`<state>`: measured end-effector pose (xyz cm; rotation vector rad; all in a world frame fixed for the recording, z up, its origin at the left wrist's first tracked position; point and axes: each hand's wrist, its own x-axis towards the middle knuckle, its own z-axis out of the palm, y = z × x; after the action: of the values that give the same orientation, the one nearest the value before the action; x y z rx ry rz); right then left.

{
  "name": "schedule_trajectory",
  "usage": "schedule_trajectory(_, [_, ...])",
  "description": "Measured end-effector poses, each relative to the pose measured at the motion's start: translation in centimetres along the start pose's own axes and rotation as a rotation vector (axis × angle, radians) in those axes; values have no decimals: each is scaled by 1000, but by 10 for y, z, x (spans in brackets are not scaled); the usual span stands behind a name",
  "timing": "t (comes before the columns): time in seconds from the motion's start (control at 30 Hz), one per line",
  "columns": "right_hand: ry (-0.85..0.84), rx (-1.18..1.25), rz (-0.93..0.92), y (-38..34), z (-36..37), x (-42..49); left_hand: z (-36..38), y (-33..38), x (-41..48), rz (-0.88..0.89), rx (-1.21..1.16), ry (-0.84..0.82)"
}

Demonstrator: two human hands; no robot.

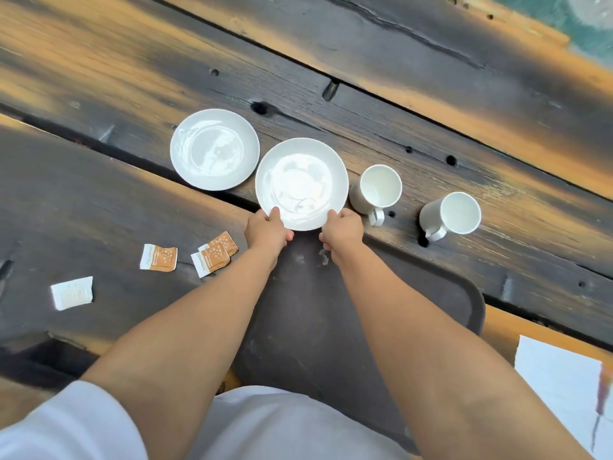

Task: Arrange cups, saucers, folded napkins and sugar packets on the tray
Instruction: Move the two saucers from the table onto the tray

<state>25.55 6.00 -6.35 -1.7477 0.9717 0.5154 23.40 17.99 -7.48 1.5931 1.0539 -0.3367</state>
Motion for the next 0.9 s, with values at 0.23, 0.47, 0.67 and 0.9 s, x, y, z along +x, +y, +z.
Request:
schedule_trajectory(0.23, [41,92,52,48,-33,-35,0,-36,-46,51,69,-47])
schedule_trajectory(0.47, [53,166,113,108,-71,-63,9,-85,-97,53,163,-59])
schedule_trajectory(0.67, [66,205,152,150,-115,-81,27,-111,-143,57,247,-92])
schedule_trajectory(0.9, [101,240,176,180,-170,-82,67,-130,-180,58,276,-141])
